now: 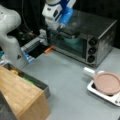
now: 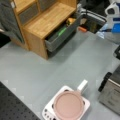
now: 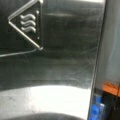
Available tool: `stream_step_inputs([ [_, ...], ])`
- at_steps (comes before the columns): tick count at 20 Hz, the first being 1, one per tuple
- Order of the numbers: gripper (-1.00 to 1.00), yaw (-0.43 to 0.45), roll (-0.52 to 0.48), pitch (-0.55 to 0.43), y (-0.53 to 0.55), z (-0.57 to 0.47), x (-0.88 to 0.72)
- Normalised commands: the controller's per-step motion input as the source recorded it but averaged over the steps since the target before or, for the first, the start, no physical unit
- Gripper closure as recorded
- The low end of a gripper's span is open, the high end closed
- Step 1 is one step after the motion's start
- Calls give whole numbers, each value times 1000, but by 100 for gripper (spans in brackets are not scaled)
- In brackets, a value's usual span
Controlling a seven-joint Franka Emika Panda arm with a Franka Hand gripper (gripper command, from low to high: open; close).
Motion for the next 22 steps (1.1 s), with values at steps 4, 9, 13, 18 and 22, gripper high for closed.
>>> stream_step_inputs([
  [4,-100,-75,181,-188,105,-251,-154],
  [9,-100,-86,85,-142,193,-125,-184],
  [13,-100,-93,33,-101,318,-72,-226],
  [18,-100,-144,11,-91,438,-32,-183],
  [22,-100,-188,50,-106,415,-35,-78],
])
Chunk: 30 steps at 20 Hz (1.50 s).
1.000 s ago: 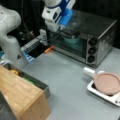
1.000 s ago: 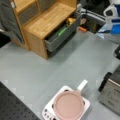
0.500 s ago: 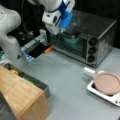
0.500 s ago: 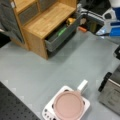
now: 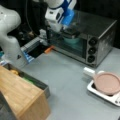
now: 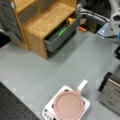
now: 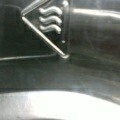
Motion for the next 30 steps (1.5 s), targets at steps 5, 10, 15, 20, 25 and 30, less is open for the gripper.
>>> stream_step_inputs([
  [5,-100,-121,101,-90,141,-175,-79],
  [10,-100,-33,161,-81,-146,-361,-174],
  [15,-100,-1,177,-107,-326,-474,-207],
  [20,-100,19,194,-145,-419,-548,-214],
  [25,-100,21,218,-174,-350,-424,-167],
  [30,-100,55,179,-162,-329,-426,-198],
])
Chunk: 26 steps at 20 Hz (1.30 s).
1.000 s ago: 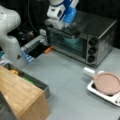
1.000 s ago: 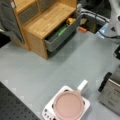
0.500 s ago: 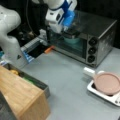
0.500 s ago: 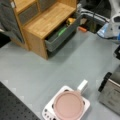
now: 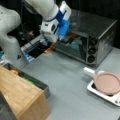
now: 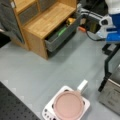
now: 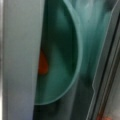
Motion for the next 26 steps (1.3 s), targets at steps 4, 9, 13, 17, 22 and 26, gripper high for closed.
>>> stream_step_inputs([
  [4,-100,78,138,-138,-388,-471,-248],
  [9,-100,101,104,-111,-525,-507,-284],
  [13,-100,119,81,-112,-541,-452,-249],
  [17,-100,142,14,-129,-388,-245,-96],
  [22,-100,138,-80,-102,-202,-83,32],
  [26,-100,143,-163,-58,-150,-37,47],
])
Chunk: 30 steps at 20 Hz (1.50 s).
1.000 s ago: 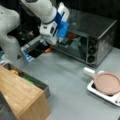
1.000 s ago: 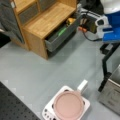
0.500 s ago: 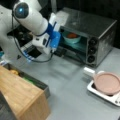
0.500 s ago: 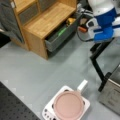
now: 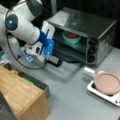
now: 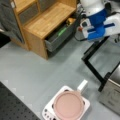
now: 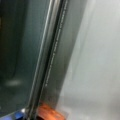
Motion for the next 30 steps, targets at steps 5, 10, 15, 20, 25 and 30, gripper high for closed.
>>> stream_step_inputs([
  [5,-100,135,-167,-30,-221,-24,38],
  [10,-100,110,-156,18,-311,40,60],
  [15,-100,123,-51,58,-289,126,76],
  [20,-100,152,18,85,-134,171,71],
  [25,-100,161,50,94,-69,139,101],
  [30,-100,142,120,84,-12,27,112],
])
